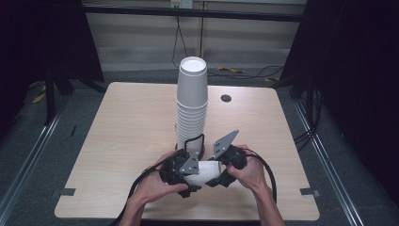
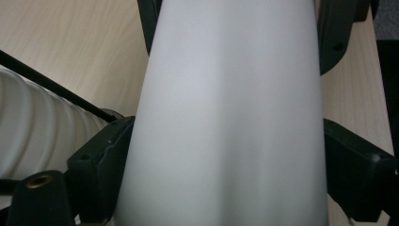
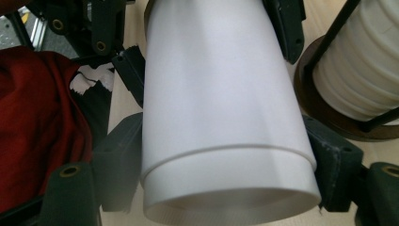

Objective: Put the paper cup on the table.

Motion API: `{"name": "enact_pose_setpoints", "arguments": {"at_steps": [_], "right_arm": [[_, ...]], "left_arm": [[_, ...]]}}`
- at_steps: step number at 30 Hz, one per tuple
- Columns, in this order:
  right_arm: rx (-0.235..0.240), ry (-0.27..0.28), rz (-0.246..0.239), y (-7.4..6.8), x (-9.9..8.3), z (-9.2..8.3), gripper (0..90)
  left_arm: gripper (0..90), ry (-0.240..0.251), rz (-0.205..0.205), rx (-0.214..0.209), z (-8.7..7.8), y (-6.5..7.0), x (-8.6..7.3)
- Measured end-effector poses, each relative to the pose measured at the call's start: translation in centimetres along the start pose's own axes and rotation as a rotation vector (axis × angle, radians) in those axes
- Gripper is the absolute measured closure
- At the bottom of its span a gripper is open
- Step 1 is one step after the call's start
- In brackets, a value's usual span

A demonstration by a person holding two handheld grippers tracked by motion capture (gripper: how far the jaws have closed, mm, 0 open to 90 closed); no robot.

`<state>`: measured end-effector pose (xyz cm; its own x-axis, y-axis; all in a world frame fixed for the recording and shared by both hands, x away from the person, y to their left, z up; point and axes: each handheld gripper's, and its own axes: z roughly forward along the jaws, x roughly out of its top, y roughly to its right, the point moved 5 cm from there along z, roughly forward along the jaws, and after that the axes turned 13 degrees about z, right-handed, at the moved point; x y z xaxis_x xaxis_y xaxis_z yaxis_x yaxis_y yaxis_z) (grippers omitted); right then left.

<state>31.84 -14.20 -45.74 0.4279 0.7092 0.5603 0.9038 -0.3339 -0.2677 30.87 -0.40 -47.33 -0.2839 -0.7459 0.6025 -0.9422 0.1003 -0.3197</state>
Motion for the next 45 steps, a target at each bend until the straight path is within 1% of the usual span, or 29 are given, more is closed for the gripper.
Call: {"name": "enact_pose_setpoints", "arguments": {"at_steps": [1,3,6,10,11,12,14,15,16,17,18,20,22,23,24,25,26,28,29,30,32,33,35,36,37,38,40,41,45], "right_arm": [[0.000,0.001,0.001,0.0,0.0,0.0,24.5],[-0.002,0.007,0.002,0.0,0.0,-0.1,24.5],[-0.005,0.014,-0.004,0.0,0.0,-0.2,24.5],[-0.001,0.016,0.000,-0.1,0.0,-0.2,24.5],[-0.002,0.020,-0.003,0.0,0.0,-0.2,24.5],[0.000,0.022,-0.006,0.0,0.0,-0.2,24.5],[0.001,0.021,-0.006,-0.1,0.0,-0.2,24.5],[0.003,0.022,-0.006,-0.1,0.0,-0.2,24.5],[0.006,0.023,-0.003,-0.1,0.0,-0.2,24.5],[-0.002,0.028,-0.007,-0.1,0.0,-0.3,24.5],[0.004,0.029,-0.007,-0.1,0.0,-0.3,24.5],[0.006,0.040,-0.005,-0.1,0.0,-0.5,24.5],[0.000,0.042,-0.009,0.0,0.0,-0.5,24.5],[0.001,0.044,-0.009,0.0,-0.1,-0.5,24.5],[0.002,0.045,-0.002,0.0,-0.1,-0.6,24.5],[-0.001,0.050,-0.001,0.0,-0.1,-0.6,24.5],[0.000,0.050,0.000,0.1,-0.2,-0.6,24.5],[-0.003,0.056,0.002,0.2,-0.3,-0.7,24.5],[-0.002,0.057,0.004,0.2,-0.4,-0.7,24.5],[-0.001,0.068,0.008,0.2,-0.4,-0.7,24.5],[0.000,0.068,0.012,0.3,-0.5,-0.8,24.4],[0.000,0.073,0.018,0.3,-0.6,-0.8,24.4],[-0.005,0.084,0.028,0.4,-0.8,-0.9,24.3],[-0.002,0.085,0.034,0.4,-0.9,-1.0,24.3],[-0.007,0.089,0.036,0.5,-1.0,-1.1,24.2],[-0.014,0.105,0.039,0.6,-1.1,-1.1,24.2],[-0.007,0.124,0.050,0.7,-1.3,-1.3,24.2],[-0.009,0.133,0.057,0.8,-1.4,-1.3,24.1],[-0.007,0.148,0.074,1.0,-1.9,-1.3,24.3]], "left_arm": [[13.1,0.013,-0.005,-0.007,-0.1,0.0,0.1],[13.0,0.028,-0.006,0.003,-0.2,-0.1,0.1],[12.8,0.043,-0.008,0.008,-0.4,-0.1,0.1],[13.2,0.053,0.006,0.014,-0.5,-0.2,0.2],[13.2,0.051,-0.001,0.011,-0.6,-0.1,0.1],[13.2,0.065,0.005,0.014,-0.5,-0.2,0.2],[13.5,0.073,0.002,0.013,-0.7,-0.2,0.2],[13.7,0.060,0.025,0.006,-0.9,-0.3,0.1],[13.7,0.085,0.005,0.018,-0.9,-0.3,0.2],[13.7,0.089,0.010,0.009,-1.1,-0.4,0.2],[13.8,0.112,-0.012,0.018,-1.1,-0.4,0.3],[13.9,0.148,-0.029,0.021,-1.4,-0.6,0.3],[14.6,0.182,-0.055,0.023,-1.6,-0.5,0.4],[15.2,0.201,-0.053,0.024,-1.7,-0.6,0.4],[15.5,0.214,-0.065,0.036,-1.8,-0.6,0.5],[15.5,0.226,-0.061,0.042,-2.0,-0.7,0.5],[15.6,0.241,-0.073,0.048,-2.1,-0.7,0.5],[15.4,0.261,-0.077,0.061,-2.4,-0.8,0.5],[15.7,0.276,-0.089,0.080,-2.6,-0.9,0.6],[15.4,0.283,-0.092,0.081,-2.7,-0.9,0.6],[15.7,0.304,-0.107,0.109,-3.1,-1.0,0.5],[15.7,0.311,-0.102,0.116,-3.2,-1.1,0.4],[15.7,0.344,-0.124,0.124,-3.5,-1.1,0.3],[15.7,0.349,-0.128,0.135,-3.7,-1.2,0.1],[15.7,0.361,-0.145,0.148,-3.8,-1.2,-0.1],[15.6,0.378,-0.153,0.154,-3.9,-1.2,-0.2],[15.7,0.412,-0.171,0.153,-4.3,-1.2,-0.4],[15.7,0.423,-0.181,0.164,-4.5,-1.2,-0.5],[15.6,0.426,-0.198,0.192,-4.7,-1.2,-0.9]]}}
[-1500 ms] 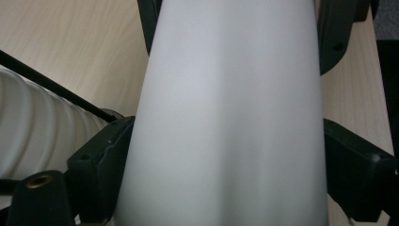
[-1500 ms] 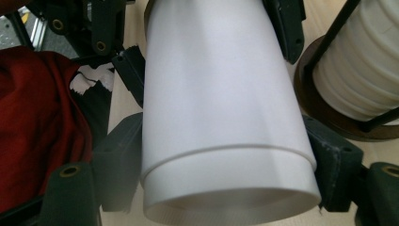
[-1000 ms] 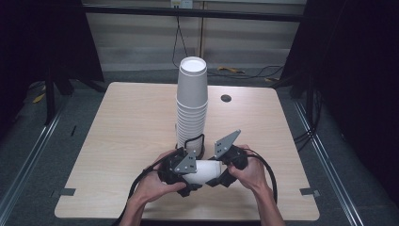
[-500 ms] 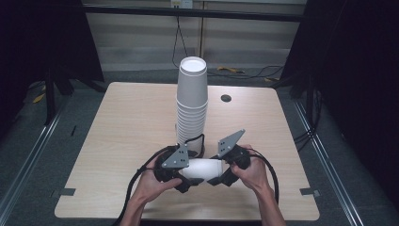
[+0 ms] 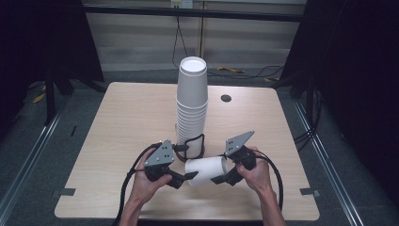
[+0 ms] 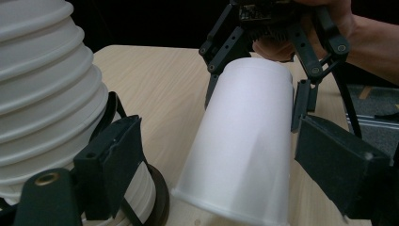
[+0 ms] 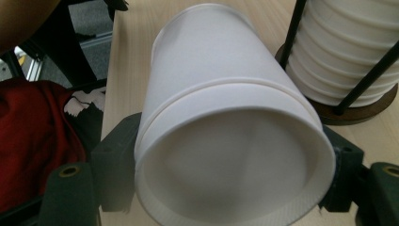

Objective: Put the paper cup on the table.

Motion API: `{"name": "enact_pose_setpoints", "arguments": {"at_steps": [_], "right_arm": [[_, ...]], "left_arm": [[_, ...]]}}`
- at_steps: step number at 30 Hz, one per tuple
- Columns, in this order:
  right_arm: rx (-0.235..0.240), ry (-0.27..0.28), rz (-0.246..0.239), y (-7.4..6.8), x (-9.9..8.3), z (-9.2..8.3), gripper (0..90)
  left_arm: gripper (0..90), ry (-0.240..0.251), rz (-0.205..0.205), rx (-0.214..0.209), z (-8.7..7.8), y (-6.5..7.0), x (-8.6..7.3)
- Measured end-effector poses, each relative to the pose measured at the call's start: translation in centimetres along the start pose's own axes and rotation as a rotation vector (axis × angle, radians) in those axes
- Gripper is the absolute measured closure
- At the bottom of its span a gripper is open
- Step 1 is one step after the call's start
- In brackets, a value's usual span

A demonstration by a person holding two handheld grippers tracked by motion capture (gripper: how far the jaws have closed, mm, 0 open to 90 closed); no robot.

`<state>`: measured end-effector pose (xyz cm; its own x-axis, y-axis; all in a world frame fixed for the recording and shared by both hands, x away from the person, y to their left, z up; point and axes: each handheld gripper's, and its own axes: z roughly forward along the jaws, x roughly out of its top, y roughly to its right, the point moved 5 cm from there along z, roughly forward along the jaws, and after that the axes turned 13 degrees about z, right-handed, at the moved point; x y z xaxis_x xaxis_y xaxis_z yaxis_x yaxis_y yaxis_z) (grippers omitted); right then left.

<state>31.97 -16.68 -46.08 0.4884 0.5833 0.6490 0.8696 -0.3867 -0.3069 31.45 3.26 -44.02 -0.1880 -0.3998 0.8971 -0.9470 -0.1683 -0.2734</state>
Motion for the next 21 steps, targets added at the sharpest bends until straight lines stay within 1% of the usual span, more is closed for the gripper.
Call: {"name": "enact_pose_setpoints", "arguments": {"at_steps": [3,5,6,8,13,16,19,21], "right_arm": [[-0.007,0.020,0.001,0.1,0.0,-0.3,24.4],[0.000,0.037,0.003,0.1,0.1,-0.5,24.4],[-0.009,0.047,0.004,0.2,0.1,-0.7,24.5],[-0.002,0.072,0.015,0.3,0.0,-1.0,24.5],[0.028,0.143,0.036,0.4,-0.3,-1.6,24.5],[0.036,0.176,0.040,0.4,-0.4,-1.8,24.5],[0.053,0.218,0.046,0.4,-0.4,-2.0,24.4],[0.057,0.227,0.050,0.5,-0.4,-2.0,24.4]], "left_arm": [[15.6,0.011,-0.008,0.008,-0.3,0.1,-0.1],[15.6,0.024,-0.015,0.017,-0.4,0.2,-0.2],[15.6,0.028,-0.017,0.019,-0.4,0.2,-0.2],[15.6,0.038,-0.022,0.031,-0.6,0.3,-0.2],[15.6,0.063,-0.035,0.042,-1.0,0.4,-0.4],[15.5,0.069,-0.038,0.039,-1.2,0.5,-0.5],[15.5,0.094,-0.045,0.039,-1.3,0.6,-0.5],[15.5,0.098,-0.047,0.038,-1.3,0.7,-0.6]]}}
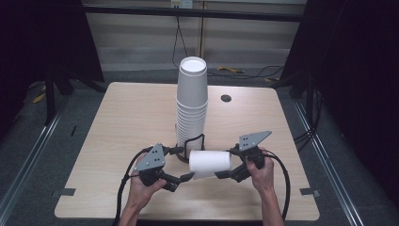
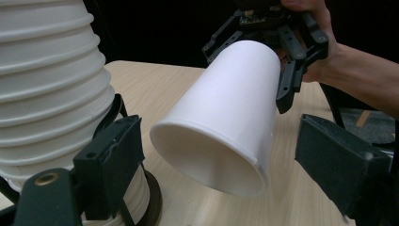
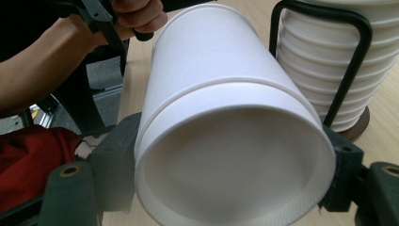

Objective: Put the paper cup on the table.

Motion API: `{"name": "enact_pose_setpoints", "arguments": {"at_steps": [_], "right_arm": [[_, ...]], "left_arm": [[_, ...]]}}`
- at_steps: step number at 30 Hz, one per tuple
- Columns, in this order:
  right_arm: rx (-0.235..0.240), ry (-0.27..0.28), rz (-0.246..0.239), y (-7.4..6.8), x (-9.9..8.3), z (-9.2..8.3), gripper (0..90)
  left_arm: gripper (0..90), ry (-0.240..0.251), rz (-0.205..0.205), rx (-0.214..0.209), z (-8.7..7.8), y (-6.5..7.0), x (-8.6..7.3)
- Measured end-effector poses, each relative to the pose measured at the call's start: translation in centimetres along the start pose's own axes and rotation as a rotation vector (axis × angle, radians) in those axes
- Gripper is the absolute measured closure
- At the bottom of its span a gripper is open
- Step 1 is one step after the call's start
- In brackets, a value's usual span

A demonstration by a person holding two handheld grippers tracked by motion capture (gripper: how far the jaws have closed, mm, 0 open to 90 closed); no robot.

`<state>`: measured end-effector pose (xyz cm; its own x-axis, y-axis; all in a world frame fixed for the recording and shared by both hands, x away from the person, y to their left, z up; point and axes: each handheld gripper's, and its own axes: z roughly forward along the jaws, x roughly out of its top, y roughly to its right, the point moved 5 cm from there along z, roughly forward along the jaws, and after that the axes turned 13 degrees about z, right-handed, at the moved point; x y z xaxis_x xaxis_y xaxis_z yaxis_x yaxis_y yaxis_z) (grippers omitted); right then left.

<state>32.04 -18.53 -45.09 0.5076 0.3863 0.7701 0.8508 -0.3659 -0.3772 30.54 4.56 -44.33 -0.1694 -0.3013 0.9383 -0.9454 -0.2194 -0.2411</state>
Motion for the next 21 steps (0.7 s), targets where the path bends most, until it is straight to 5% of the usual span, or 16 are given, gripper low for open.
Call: {"name": "enact_pose_setpoints", "arguments": {"at_steps": [21], "right_arm": [[0.079,0.147,0.000,-0.5,-0.5,0.0,24.5]], "left_arm": [[15.4,0.059,-0.047,-0.004,0.3,0.5,-1.1]]}}
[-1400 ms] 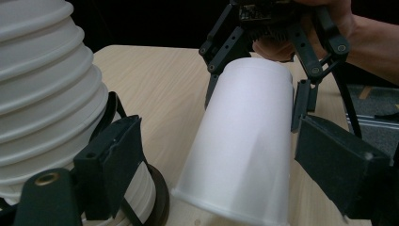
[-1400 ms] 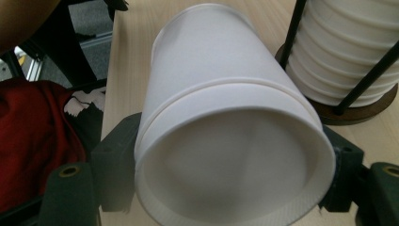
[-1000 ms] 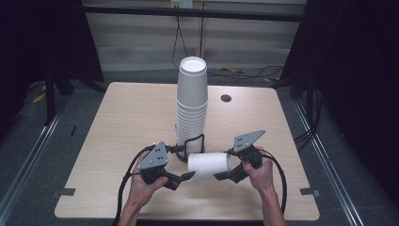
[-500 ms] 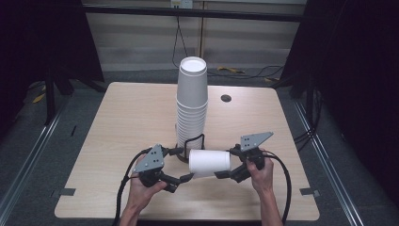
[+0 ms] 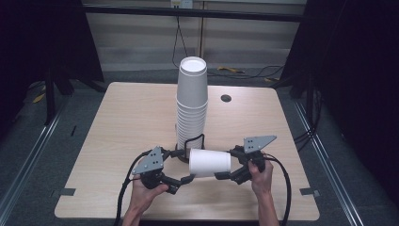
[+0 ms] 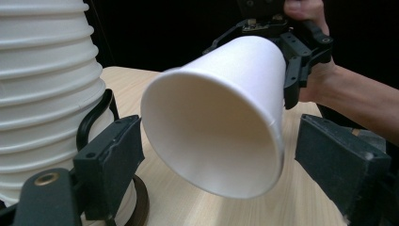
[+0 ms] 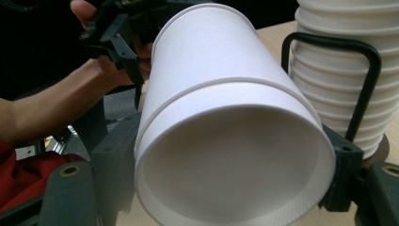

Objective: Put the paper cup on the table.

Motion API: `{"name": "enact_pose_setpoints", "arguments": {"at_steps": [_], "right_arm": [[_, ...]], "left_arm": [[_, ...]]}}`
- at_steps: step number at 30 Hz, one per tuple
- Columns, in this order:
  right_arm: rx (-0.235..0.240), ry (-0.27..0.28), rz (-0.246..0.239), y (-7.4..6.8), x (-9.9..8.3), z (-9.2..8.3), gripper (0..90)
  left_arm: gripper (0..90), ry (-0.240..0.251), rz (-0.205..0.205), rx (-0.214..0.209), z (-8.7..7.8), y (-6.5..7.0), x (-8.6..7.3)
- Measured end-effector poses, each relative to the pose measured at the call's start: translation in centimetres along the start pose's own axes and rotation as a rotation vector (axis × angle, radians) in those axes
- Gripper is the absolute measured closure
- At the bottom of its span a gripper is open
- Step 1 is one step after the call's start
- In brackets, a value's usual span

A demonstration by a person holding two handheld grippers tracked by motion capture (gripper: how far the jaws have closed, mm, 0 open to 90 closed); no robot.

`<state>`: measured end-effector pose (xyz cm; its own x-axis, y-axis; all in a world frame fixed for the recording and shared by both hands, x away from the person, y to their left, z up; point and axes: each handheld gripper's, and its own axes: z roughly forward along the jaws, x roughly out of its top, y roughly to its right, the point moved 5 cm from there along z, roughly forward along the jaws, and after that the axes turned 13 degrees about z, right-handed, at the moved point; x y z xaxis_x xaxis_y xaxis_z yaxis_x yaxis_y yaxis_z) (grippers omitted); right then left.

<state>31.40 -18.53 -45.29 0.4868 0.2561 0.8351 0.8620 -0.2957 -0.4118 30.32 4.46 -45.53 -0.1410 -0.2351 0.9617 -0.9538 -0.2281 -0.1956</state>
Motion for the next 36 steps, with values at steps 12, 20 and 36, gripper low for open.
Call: {"name": "enact_pose_setpoints", "arguments": {"at_steps": [12,20,36], "right_arm": [[0.033,0.018,-0.011,-0.3,-0.1,0.7,24.4],[0.049,0.008,-0.017,-0.4,-0.2,1.0,24.4],[0.082,-0.006,-0.023,-0.7,-0.2,1.6,24.3]], "left_arm": [[13.5,0.018,-0.024,-0.018,0.6,-0.1,-0.8],[1.8,0.013,-0.029,-0.022,1.4,-0.2,-1.0],[4.7,0.040,-0.014,-0.071,2.5,0.3,-0.7]]}}
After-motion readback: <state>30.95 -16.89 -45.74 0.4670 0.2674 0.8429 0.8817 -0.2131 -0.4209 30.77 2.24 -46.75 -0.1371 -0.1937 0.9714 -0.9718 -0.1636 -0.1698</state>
